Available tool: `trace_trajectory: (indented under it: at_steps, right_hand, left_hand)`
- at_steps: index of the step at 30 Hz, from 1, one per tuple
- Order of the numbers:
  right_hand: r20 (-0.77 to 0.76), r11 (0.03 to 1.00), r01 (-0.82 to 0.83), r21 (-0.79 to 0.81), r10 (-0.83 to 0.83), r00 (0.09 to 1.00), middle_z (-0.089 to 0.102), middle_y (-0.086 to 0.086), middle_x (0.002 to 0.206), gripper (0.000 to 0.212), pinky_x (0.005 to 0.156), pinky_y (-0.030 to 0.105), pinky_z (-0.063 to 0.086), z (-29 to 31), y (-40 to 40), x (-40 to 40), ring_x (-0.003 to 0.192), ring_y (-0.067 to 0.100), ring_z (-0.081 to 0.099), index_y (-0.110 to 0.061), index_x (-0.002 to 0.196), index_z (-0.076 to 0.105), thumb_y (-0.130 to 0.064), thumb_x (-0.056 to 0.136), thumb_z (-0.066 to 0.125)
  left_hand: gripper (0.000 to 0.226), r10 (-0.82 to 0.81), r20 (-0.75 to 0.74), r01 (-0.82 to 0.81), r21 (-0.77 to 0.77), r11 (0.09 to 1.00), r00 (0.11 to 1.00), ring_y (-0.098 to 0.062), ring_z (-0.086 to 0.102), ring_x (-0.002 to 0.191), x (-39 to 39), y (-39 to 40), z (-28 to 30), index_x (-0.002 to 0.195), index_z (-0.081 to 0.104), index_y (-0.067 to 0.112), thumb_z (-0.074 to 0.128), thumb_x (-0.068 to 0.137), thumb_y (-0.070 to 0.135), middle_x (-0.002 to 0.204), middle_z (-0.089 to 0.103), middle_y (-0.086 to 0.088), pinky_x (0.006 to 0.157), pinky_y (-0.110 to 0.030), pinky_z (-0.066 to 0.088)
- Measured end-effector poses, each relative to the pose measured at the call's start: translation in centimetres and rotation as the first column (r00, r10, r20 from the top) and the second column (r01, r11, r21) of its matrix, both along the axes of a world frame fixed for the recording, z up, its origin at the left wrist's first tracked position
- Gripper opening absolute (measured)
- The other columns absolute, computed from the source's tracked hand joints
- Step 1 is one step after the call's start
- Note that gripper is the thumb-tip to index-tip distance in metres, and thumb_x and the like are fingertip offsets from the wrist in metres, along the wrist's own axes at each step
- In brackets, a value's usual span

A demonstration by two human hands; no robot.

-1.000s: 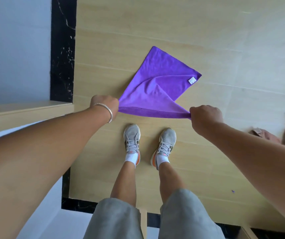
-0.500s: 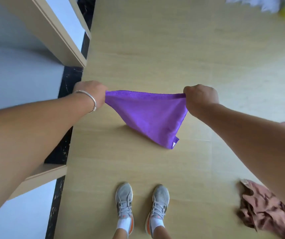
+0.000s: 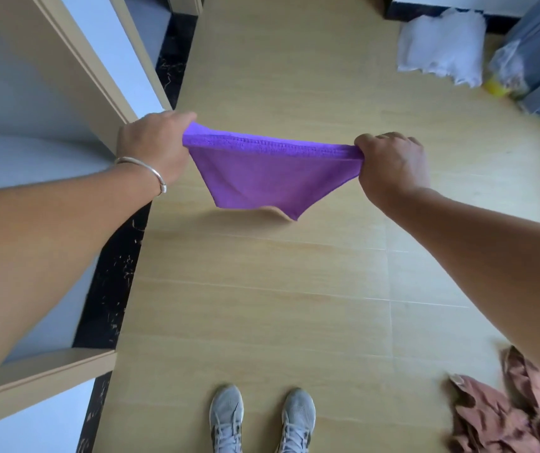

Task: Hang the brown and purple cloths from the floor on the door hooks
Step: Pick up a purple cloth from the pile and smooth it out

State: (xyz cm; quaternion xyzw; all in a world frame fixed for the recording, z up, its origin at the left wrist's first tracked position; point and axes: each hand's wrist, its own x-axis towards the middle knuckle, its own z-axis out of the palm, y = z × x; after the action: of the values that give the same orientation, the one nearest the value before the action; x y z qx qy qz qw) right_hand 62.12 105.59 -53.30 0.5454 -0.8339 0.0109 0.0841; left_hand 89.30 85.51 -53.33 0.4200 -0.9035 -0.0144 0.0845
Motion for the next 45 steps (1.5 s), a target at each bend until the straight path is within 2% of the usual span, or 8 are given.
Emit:
trace_trajectory:
  at_steps: [4,7,10,21,26,32,38,45]
  right_hand:
    - [0.051,0.998,-0.052,0.019,0.051,0.997,0.065,0.01,0.078,0.018,0.069,0.033,0.031,-2.5,4.2,2.2,0.083,0.033,0.058,-0.013,0.086,0.062,-0.001,0.076,0.051]
    - [0.143,0.988,-0.101,0.113,0.085,0.986,0.062,0.008,0.073,0.016,0.073,0.036,0.039,-5.8,8.4,5.2,0.08,0.034,0.059,-0.012,0.084,0.063,-0.002,0.075,0.054]
    - [0.237,0.963,-0.117,0.244,0.058,0.97,0.059,0.005,0.069,0.016,0.075,0.035,0.04,-10.0,12.9,8.5,0.078,0.033,0.059,-0.011,0.08,0.061,0.0,0.07,0.055]
    - [0.403,0.792,-0.172,0.586,-0.1,0.91,0.068,-0.002,0.092,0.025,0.094,0.031,0.038,-27.4,23.8,16.9,0.106,0.022,0.057,-0.021,0.093,0.061,-0.009,0.076,0.047]
    - [0.409,0.741,-0.185,0.645,-0.13,0.903,0.067,-0.004,0.091,0.029,0.093,0.028,0.035,-33.6,25.0,17.8,0.109,0.019,0.055,-0.024,0.096,0.06,-0.007,0.077,0.046]
    - [0.379,0.8,-0.13,0.586,-0.129,0.916,0.066,-0.001,0.081,0.018,0.077,0.031,0.037,-40.1,21.2,14.9,0.093,0.025,0.06,-0.022,0.086,0.06,-0.01,0.075,0.052]
    - [0.419,0.91,0.126,0.396,-0.301,0.856,0.065,0.006,0.084,0.019,0.06,0.03,0.031,-47.4,12.2,8.7,0.077,0.032,0.055,-0.017,0.087,0.063,-0.01,0.08,0.046]
    - [0.489,0.908,0.316,0.275,-0.415,0.767,0.066,0.011,0.095,0.042,0.065,0.028,0.033,-55.7,2.6,2.3,0.08,0.032,0.054,-0.022,0.112,0.062,-0.005,0.078,0.045]
  left_hand:
    - [0.052,-0.09,-0.016,0.09,0.021,0.996,0.996,-0.033,0.058,0.102,4.2,4.6,-2.9,0.12,0.059,0.017,0.053,0.073,-0.003,0.111,0.065,-0.007,0.067,-0.039,0.043]
    - [0.063,-0.115,0.081,0.097,0.193,0.976,0.99,-0.028,0.052,0.124,8.5,9.0,-6.8,0.134,0.056,0.013,0.053,0.074,-0.006,0.136,0.057,-0.005,0.094,-0.042,0.045]
    - [0.063,-0.113,0.215,0.025,0.374,0.927,0.97,-0.022,0.047,0.128,11.9,13.2,-11.1,0.137,0.053,0.018,0.049,0.078,-0.003,0.141,0.052,0.001,0.098,-0.037,0.043]
    - [0.056,-0.253,0.527,-0.168,0.625,0.763,0.811,-0.013,0.044,0.129,18.0,23.1,-28.7,0.14,0.045,0.035,0.041,0.089,0.012,0.142,0.046,0.014,0.099,-0.031,0.043]
    - [0.037,-0.318,0.568,-0.194,0.664,0.723,0.76,-0.018,0.054,0.112,18.5,24.3,-35.1,0.113,0.059,0.032,0.042,0.087,0.012,0.117,0.058,0.008,0.083,-0.033,0.049]
    - [0.02,-0.218,0.449,-0.177,0.685,0.706,0.867,-0.022,0.059,0.094,16.2,20.6,-41.5,0.088,0.063,0.027,0.049,0.082,0.015,0.094,0.059,0.008,0.071,-0.032,0.049]
    - [0.016,0.181,0.199,-0.269,0.688,0.674,0.963,-0.021,0.061,0.074,9.5,11.4,-47.9,0.071,0.063,0.032,0.057,0.078,0.02,0.074,0.065,0.012,0.064,-0.029,0.048]
    - [0.025,0.324,0.049,-0.26,0.716,0.648,0.945,-0.021,0.063,0.08,2.9,1.5,-57.8,0.094,0.063,0.029,0.065,0.075,0.012,0.092,0.066,0.006,0.068,-0.027,0.044]
